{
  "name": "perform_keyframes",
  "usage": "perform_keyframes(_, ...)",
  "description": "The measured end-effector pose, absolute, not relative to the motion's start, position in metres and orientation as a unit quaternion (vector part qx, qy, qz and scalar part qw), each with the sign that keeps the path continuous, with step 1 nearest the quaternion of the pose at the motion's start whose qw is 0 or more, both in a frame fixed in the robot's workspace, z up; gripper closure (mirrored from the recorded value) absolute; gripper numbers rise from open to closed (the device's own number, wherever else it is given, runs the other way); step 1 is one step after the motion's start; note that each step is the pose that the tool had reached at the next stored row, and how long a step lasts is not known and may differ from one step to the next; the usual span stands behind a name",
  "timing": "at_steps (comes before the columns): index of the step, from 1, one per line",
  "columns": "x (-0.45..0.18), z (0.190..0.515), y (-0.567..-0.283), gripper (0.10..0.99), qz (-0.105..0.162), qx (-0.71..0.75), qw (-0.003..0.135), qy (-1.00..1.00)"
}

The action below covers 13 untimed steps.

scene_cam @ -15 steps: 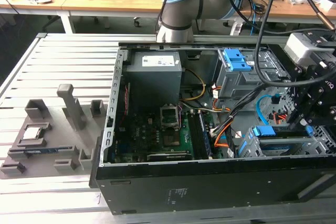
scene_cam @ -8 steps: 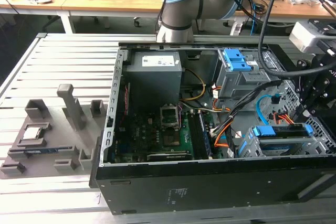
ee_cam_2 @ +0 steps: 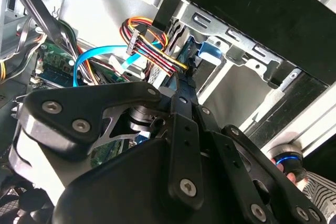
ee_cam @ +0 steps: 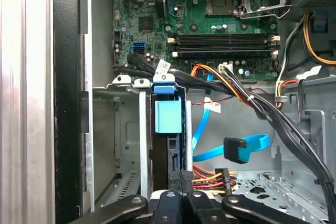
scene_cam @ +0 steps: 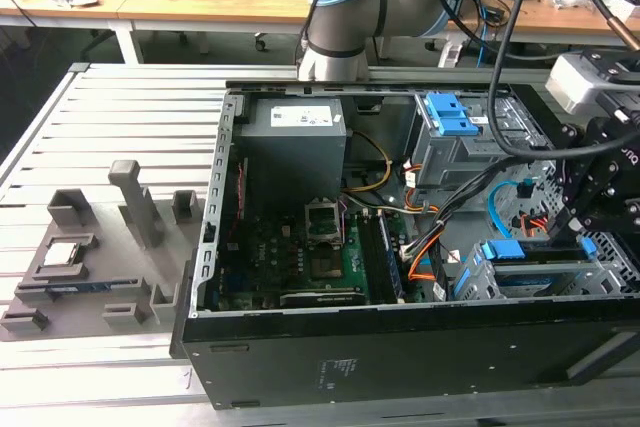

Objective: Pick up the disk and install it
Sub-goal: 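Insert the first disk wire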

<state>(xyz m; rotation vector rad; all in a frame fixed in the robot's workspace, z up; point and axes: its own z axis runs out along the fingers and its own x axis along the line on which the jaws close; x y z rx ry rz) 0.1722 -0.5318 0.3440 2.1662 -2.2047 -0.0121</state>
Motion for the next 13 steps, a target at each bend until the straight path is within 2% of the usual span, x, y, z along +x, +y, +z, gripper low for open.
perform_keyframes(6,0.172,0.348,-0.532,0.980,-0.004,0.701,0.025,-0.713)
perform_keyframes(13,0.172,0.371,-0.532,0.980,-0.002,0.701,0.027,-0.713)
